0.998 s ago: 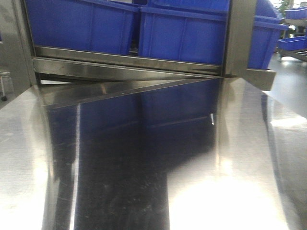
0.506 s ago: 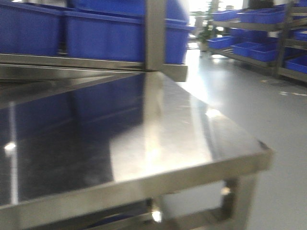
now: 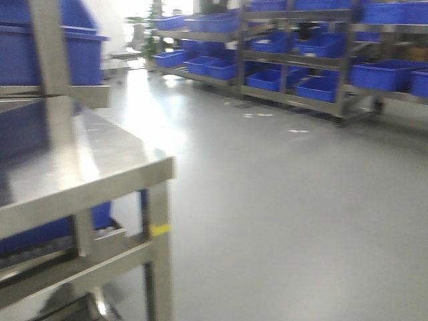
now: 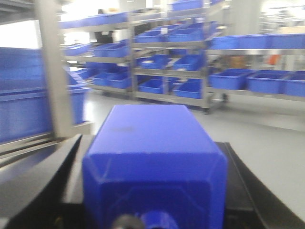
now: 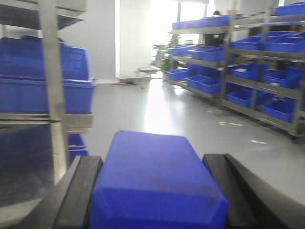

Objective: Pick and sort blue part to right shelf
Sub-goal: 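Drive the base away from the table carrying both blue parts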

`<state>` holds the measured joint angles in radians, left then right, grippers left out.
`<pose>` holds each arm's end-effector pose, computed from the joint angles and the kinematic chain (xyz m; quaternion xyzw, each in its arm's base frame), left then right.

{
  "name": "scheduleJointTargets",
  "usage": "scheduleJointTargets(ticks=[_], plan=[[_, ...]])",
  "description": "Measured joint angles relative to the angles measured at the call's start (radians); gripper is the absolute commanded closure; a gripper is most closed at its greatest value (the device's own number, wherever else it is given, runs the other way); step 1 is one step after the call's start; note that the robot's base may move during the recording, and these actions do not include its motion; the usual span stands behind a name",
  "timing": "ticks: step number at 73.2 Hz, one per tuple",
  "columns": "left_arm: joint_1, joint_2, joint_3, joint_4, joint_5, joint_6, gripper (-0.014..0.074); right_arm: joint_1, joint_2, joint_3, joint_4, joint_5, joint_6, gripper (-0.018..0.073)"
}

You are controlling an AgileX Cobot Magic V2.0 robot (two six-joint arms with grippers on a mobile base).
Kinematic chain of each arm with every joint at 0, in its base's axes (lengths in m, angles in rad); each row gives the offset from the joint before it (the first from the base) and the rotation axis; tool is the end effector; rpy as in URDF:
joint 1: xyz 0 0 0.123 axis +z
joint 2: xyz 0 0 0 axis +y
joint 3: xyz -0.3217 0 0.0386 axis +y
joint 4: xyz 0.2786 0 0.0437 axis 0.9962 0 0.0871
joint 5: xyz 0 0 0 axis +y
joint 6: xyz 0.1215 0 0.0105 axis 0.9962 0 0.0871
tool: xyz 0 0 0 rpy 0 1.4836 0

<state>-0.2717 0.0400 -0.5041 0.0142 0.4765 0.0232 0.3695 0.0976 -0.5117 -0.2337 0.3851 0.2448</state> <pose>0.0304 -0.0076 0.3472 0.1018 0.6725 -0.0841 0.7282 0.0426 0.0051 0.3600 -0.0802 0.6566 0.1196 0.7404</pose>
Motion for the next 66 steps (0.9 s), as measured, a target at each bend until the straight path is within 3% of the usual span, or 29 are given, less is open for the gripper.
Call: scheduleJointTargets(ticks=[66], plan=[[0.000,0.000,0.000,0.000,0.000,0.000,0.0283,0.000,0.000,0.000,0.000,0.000,0.000,0.0331]])
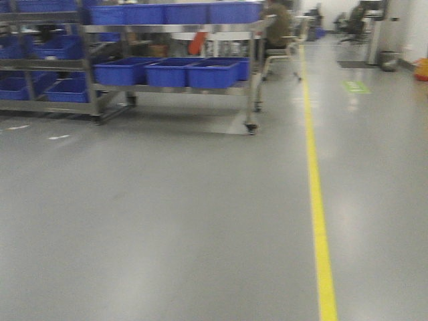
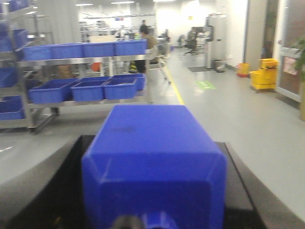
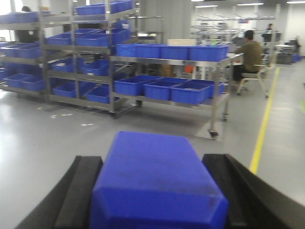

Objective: Pick and sort blue part to right shelf
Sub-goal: 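Drive the base away from the table carrying both blue parts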

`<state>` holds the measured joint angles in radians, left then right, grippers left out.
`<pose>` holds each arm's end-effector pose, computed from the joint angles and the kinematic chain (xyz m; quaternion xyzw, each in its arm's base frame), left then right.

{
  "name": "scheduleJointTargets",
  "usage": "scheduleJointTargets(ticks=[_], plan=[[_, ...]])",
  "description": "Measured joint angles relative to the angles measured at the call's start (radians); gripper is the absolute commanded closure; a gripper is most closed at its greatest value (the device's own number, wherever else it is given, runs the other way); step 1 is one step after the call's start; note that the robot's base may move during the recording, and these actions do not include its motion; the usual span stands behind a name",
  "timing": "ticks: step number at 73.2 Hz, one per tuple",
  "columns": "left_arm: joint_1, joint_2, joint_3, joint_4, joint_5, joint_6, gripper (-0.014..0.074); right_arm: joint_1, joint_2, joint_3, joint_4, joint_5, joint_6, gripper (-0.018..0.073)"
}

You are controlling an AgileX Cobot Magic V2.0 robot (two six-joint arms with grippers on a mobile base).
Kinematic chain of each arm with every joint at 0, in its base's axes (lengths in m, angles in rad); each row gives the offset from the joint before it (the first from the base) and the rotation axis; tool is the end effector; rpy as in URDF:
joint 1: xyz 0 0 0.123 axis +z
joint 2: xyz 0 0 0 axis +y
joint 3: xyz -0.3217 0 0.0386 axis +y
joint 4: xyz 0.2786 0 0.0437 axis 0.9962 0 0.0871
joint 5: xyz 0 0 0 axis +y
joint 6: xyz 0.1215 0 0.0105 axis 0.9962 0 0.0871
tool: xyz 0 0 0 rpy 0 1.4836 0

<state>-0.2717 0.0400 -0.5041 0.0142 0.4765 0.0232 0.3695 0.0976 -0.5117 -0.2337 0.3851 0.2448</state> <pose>0.0304 -0.0076 0.3472 0.1018 0.6725 -0.0841 0.7282 0.0426 0.0051 0.3600 -0.0802 0.6566 0.1196 0.7404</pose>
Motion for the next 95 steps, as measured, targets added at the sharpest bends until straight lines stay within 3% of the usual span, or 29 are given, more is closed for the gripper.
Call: scheduleJointTargets(ticks=[95], plan=[[0.000,0.000,0.000,0.000,0.000,0.000,0.0283,0.000,0.000,0.000,0.000,0.000,0.000,0.0331]])
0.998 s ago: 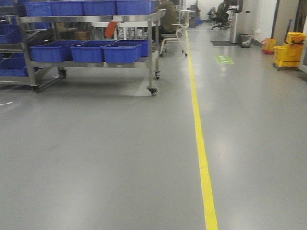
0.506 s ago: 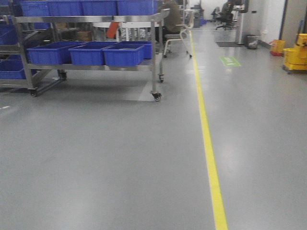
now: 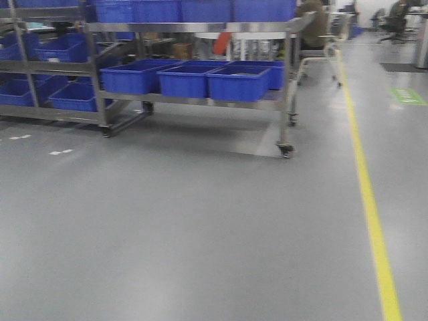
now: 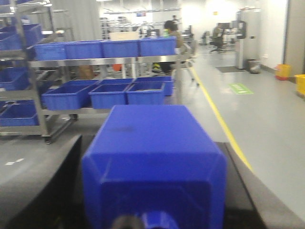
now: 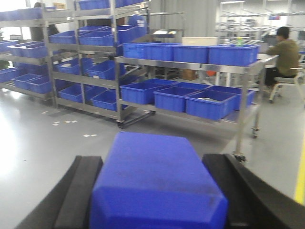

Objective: Pick and sort blue part to right shelf
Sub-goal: 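Drive the base away from the table carrying both blue parts, then drive the base up to the shelf of blue bins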

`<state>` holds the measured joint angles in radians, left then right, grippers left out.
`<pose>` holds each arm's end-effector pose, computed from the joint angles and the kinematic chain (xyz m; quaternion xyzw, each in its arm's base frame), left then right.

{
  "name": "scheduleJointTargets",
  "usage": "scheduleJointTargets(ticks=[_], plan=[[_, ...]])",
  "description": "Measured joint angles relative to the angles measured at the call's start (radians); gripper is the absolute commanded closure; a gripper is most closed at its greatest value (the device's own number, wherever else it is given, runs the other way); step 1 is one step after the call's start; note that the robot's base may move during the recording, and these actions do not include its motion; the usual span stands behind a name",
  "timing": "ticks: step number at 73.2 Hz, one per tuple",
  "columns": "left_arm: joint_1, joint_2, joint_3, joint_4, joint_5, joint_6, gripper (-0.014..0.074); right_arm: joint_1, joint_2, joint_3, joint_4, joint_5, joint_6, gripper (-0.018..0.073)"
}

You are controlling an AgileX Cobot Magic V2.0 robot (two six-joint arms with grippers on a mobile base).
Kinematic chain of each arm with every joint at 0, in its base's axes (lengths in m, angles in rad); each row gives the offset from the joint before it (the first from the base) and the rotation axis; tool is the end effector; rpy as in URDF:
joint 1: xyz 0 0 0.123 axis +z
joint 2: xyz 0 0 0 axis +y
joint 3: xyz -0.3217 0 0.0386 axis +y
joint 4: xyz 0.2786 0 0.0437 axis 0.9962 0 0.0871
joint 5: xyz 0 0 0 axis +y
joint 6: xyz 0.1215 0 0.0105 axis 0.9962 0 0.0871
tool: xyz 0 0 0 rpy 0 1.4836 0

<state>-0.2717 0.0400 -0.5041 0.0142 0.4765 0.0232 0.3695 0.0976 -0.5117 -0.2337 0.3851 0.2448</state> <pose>0.0304 -0.0076 0.3472 0.1018 0.6725 -0.0841 0.7282 0.0426 0.0051 0.3600 -0.0802 0.6566 0.1196 0.7404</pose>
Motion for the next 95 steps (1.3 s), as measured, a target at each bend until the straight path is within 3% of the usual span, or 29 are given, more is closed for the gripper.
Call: scheduleJointTargets(ticks=[95], plan=[[0.000,0.000,0.000,0.000,0.000,0.000,0.0283,0.000,0.000,0.000,0.000,0.000,0.000,0.0331]])
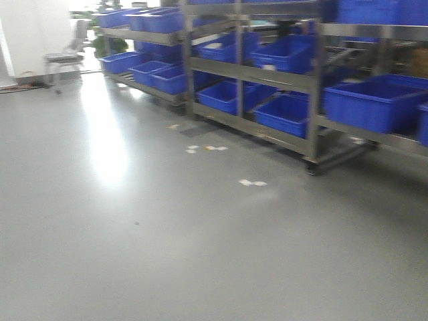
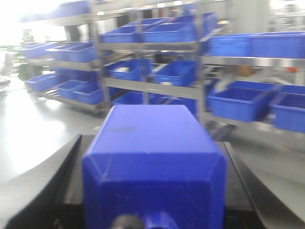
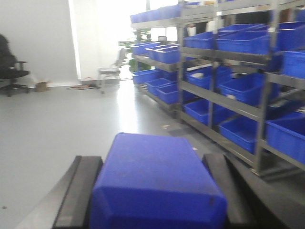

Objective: Pick and sort blue part to right shelf
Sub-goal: 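Drive the base up to the shelf of blue bins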

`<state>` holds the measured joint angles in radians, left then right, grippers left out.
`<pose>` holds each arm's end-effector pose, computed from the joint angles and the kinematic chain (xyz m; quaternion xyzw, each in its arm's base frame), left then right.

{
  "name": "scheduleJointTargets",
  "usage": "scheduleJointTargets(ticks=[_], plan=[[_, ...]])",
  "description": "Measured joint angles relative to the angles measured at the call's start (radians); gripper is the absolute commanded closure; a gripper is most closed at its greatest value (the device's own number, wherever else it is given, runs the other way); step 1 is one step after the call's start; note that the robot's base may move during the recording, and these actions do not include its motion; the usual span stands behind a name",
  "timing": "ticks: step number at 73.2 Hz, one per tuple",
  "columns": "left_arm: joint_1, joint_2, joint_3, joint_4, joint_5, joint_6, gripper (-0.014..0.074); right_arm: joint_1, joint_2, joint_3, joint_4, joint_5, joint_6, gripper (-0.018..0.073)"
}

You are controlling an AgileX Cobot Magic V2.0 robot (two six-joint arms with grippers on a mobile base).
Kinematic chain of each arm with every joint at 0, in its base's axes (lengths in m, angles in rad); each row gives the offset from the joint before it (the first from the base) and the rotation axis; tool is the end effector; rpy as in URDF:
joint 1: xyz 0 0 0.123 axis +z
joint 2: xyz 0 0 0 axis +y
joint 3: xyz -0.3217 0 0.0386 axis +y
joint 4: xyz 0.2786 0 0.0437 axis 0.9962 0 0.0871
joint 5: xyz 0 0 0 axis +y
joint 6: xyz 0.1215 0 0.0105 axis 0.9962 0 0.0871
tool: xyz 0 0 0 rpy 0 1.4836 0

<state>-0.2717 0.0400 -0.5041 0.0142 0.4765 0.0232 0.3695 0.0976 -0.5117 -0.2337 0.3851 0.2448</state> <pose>0.0304 -0.0076 0.3472 0.1018 0.6725 -0.0841 0.7282 0.0426 0.0051 0.3600 -0.0802 0.6566 0.1196 0.7404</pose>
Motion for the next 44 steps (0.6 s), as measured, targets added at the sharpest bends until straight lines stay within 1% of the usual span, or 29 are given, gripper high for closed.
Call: scheduleJointTargets(ticks=[44], plan=[[0.000,0.000,0.000,0.000,0.000,0.000,0.0283,0.000,0.000,0.000,0.000,0.000,0.000,0.0331]])
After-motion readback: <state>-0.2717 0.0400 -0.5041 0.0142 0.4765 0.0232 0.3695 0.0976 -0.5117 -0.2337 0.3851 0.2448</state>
